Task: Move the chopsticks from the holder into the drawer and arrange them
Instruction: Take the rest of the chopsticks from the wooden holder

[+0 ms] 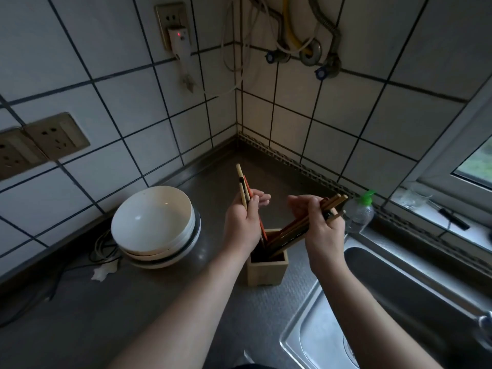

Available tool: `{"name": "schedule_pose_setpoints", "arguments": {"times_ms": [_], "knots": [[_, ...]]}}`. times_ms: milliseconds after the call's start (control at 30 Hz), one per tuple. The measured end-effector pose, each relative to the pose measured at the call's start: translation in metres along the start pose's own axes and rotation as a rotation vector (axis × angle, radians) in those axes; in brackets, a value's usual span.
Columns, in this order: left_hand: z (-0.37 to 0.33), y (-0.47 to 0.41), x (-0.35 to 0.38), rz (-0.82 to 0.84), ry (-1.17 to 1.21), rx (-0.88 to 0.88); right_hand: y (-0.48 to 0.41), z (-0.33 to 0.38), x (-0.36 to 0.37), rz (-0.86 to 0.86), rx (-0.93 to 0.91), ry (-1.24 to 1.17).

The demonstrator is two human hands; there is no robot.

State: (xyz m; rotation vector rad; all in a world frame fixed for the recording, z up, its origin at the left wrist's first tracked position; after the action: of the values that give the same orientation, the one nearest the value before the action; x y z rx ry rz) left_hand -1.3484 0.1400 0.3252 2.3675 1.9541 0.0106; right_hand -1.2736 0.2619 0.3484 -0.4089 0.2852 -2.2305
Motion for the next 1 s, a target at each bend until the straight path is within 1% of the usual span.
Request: {"name": "schedule_pose_setpoints", "arguments": {"times_ms": [167, 300, 433, 533, 633, 733, 900, 1000], "knots": [[-0.026, 0.017, -0.011, 0.004, 0.049, 0.08, 0.004, 0.035, -0.003, -0.001, -0.09, -0.091], [-0.043, 0.038, -0.024, 0.01, 0.064, 0.155, 0.016, 0.064, -0.004, 0.005, -0.162, -0.112], [-0.058, 0.062, -0.034, 0.017, 0.102, 0.189, 0.037, 0.095, -0.008, 0.011, -0.263, -0.141], [-0.065, 0.082, -0.041, 0.037, 0.127, 0.203, 0.059, 0.12, -0.015, -0.015, -0.339, -0.153], [-0.066, 0.105, -0.048, 0.097, 0.159, 0.221, 0.088, 0.139, -0.023, -0.068, -0.373, -0.144], [-0.063, 0.133, -0.057, 0.181, 0.198, 0.22, 0.123, 0.154, -0.033, -0.118, -0.38, -0.085], [-0.045, 0.185, -0.07, 0.301, 0.163, 0.167, 0.198, 0.165, -0.047, -0.213, -0.344, 0.044], [-0.024, 0.218, -0.081, 0.382, 0.103, 0.088, 0.248, 0.163, -0.052, -0.291, -0.312, 0.096]]}}
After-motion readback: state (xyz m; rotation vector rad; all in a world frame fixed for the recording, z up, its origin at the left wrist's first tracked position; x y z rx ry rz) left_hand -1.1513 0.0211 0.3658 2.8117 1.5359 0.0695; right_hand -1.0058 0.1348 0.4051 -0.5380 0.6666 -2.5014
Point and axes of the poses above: each hand's wrist, its own y-axis away from the middle knuckle, its own x-axis out of the palm, z = x × y, the point moved 1 cm from there along -y, towards the middle knuckle, and after that the axes turned 12 degrees about -x, right-handed, at the moved point
